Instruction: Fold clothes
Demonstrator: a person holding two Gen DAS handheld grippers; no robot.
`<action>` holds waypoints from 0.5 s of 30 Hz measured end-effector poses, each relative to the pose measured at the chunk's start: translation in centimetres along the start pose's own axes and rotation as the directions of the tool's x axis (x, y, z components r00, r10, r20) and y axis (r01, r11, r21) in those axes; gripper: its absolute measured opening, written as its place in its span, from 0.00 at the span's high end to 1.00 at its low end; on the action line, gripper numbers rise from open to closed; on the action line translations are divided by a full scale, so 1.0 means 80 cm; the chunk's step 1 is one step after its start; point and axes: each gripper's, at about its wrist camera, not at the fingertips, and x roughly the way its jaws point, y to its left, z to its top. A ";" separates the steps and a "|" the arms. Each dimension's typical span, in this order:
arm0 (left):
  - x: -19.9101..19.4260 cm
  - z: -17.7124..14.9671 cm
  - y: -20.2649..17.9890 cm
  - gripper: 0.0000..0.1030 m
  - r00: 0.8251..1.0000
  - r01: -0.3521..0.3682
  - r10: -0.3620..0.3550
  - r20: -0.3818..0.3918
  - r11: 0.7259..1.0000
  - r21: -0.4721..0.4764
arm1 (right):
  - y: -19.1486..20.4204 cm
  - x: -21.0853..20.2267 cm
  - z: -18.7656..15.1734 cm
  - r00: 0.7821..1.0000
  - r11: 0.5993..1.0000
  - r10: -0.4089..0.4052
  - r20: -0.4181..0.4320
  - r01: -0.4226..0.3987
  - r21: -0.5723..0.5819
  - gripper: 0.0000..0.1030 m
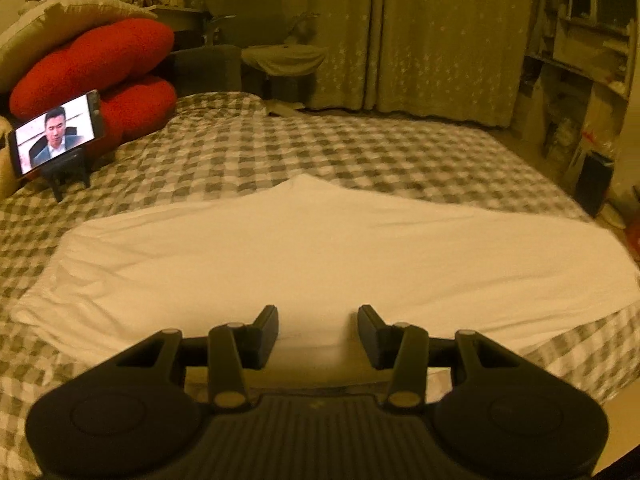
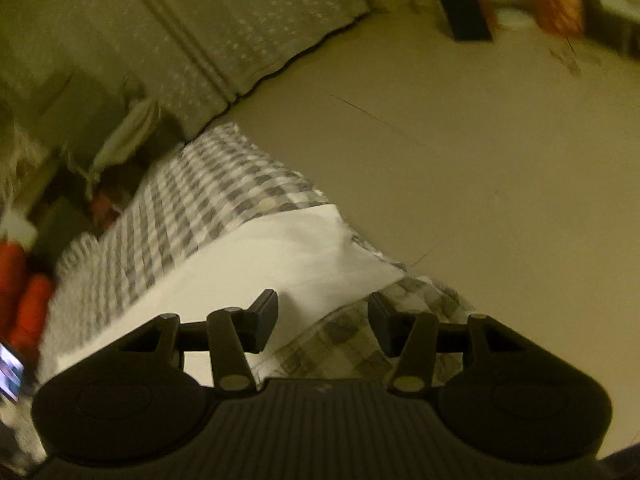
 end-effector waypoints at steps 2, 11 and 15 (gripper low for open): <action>-0.003 -0.001 -0.005 0.56 1.000 0.012 -0.012 0.017 1.000 0.009 | -0.006 0.001 0.000 1.000 0.999 0.021 -0.013 -0.021 0.035 0.47; -0.002 0.004 -0.012 0.56 0.998 0.035 -0.035 0.047 0.999 -0.010 | -0.043 0.016 0.007 0.997 0.958 0.074 -0.036 -0.061 0.282 0.47; 0.001 0.008 -0.015 0.56 0.998 0.045 -0.044 0.050 0.999 -0.015 | -0.058 0.024 0.008 0.994 0.914 0.105 -0.021 -0.088 0.396 0.45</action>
